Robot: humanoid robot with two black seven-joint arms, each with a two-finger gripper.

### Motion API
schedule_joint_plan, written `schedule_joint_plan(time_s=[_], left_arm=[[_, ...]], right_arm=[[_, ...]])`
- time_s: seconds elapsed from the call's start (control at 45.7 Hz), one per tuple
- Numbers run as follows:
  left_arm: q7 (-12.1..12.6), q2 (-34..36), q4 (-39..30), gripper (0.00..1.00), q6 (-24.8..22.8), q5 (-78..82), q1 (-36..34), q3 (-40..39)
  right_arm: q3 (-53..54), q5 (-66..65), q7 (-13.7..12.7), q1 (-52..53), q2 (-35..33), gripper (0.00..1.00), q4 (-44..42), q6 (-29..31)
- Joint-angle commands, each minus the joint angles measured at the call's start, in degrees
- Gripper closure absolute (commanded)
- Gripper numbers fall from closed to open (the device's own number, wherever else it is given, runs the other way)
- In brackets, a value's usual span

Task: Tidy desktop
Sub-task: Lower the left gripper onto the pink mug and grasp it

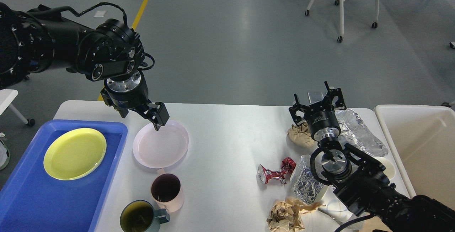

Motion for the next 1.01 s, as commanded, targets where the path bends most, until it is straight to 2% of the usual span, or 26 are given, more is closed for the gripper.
schedule_joint_plan(time_s=[0.0, 0.131, 0.307, 0.569, 0.679, 0.854, 0.985], left_arm=[[0.3, -0.3, -1.8, 0.0, -3.2, 0.0, 0.9, 0.2], [-0.5, -0.7, -2.7, 0.0, -3.5, 0.0, 2.9, -0.5], [-0.6, -1.6, -7.3, 0.0, -5.5, 0.0, 3.4, -0.6], [1.0, -2.3, -7.6, 0.0, -5.5, -0.3, 4.4, 1.6], [4.6, -3.3, -7.8, 0.01, -5.5, -0.5, 6.0, 2.0], [9.5, -3.6, -7.9, 0.06, 3.0, -6.8, 8.7, 2.4], [14.3, -5.0, -7.9, 0.07, 8.5, -10.4, 11.1, 2.4]], right_arm=[[0.0, 0.0, 0.0, 0.0, 0.0, 0.0, 0.0, 0.0], [0.0, 0.0, 0.0, 0.0, 0.0, 0.0, 0.0, 0.0], [0.0, 0.0, 0.0, 0.0, 0.0, 0.0, 0.0, 0.0], [0.0, 0.0, 0.0, 0.0, 0.0, 0.0, 0.0, 0.0], [0.0, 0.0, 0.0, 0.0, 0.0, 0.0, 0.0, 0.0], [0.0, 0.0, 0.0, 0.0, 0.0, 0.0, 0.0, 0.0], [0.0, 0.0, 0.0, 0.0, 0.0, 0.0, 0.0, 0.0]])
